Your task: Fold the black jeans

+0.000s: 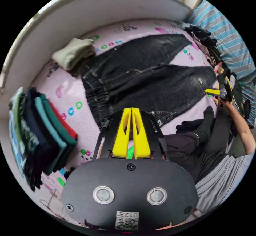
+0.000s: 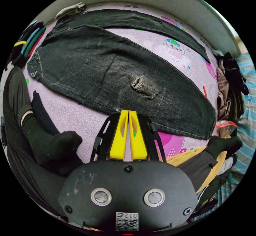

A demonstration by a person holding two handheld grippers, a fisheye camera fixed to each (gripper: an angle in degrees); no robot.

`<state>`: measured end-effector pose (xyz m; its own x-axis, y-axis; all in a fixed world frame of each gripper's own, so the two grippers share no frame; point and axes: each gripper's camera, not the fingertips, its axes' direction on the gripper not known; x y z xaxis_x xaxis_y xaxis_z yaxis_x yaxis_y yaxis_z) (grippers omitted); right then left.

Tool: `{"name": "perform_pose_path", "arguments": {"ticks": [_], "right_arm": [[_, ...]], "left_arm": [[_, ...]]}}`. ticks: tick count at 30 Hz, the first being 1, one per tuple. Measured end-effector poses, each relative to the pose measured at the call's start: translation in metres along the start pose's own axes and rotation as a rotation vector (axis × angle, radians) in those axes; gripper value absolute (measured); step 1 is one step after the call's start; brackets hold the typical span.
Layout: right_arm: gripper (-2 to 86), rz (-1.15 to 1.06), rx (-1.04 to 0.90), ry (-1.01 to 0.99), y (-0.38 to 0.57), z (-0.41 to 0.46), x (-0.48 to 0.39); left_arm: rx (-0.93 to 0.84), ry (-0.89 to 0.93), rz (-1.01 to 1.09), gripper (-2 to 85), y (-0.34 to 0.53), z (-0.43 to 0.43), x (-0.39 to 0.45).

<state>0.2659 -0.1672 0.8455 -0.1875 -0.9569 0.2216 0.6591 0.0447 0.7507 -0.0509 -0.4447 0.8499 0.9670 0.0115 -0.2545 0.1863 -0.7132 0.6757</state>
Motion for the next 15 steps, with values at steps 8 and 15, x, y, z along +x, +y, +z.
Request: {"name": "perform_pose_path", "arguments": {"ticks": [8,15], "right_arm": [[-0.7,0.151,-0.07,-0.047,-0.022,0.015,0.034],[-0.9,0.115,-0.057,-0.148,-0.029,0.025,0.072]], "left_arm": [[-0.29,0.032,0.379,0.7,-0.076,0.117,0.061],[-0.345,0.056,0.385,0.7,-0.092,0.154,0.062]]}}
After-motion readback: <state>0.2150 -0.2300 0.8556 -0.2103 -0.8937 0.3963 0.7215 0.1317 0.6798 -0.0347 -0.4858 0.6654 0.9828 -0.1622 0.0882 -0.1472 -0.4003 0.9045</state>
